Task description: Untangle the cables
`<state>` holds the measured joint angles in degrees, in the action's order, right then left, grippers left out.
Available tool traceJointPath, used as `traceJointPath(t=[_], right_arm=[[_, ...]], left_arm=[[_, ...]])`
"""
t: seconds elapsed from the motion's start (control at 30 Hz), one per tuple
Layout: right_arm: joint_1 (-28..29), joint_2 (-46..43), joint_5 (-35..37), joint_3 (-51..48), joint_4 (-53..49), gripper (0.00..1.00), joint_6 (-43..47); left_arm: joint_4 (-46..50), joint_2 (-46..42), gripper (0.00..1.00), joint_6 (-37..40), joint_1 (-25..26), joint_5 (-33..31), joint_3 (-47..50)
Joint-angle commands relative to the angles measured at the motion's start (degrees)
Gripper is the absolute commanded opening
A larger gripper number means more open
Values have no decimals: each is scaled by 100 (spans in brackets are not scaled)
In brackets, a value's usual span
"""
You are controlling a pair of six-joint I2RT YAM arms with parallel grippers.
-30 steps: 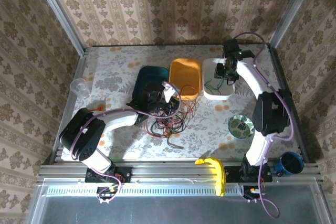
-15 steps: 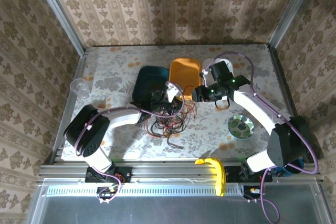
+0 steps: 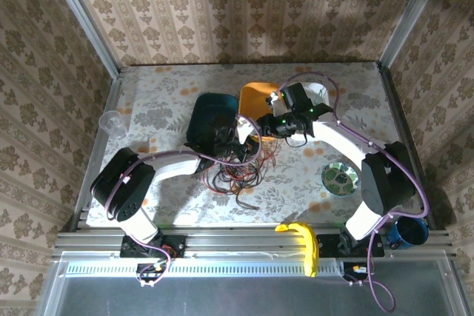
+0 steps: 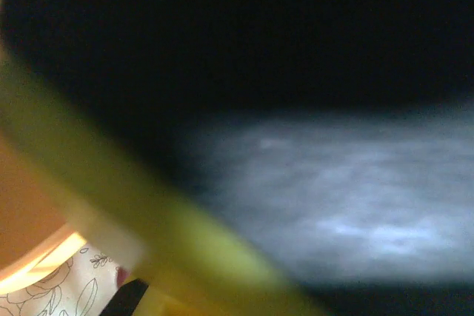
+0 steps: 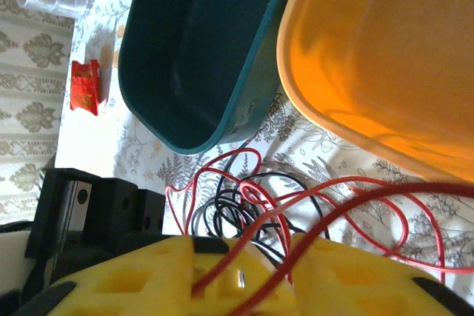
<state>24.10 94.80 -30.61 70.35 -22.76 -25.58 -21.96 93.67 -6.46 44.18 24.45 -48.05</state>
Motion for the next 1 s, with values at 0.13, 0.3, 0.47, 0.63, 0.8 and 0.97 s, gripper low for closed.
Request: traceJointPath(t=[0.13,0.3,0.47,0.63,0.8,0.97], right_arm=[[34,-67,359,212,-141,0,-75],[-43,-490,681,411,-643,0,223],[-327,-1056,1185,778,-1424,0,752],[-734,-1470,1245,1155,-1483,0,824],[-783,-1592,965,1593,-614,0,583],[-783,-857,810,2220,-269,0,459]], left_arm=[[-18,-135,20,-29,8,-177,25],[-107,-286,65,-481,-254,-373,257],[-7,-565,100,-761,-555,-439,466],[242,-768,100,-766,-709,-427,619],[473,-816,100,-785,-709,-596,630],[557,-1017,100,-916,-718,-1095,704]])
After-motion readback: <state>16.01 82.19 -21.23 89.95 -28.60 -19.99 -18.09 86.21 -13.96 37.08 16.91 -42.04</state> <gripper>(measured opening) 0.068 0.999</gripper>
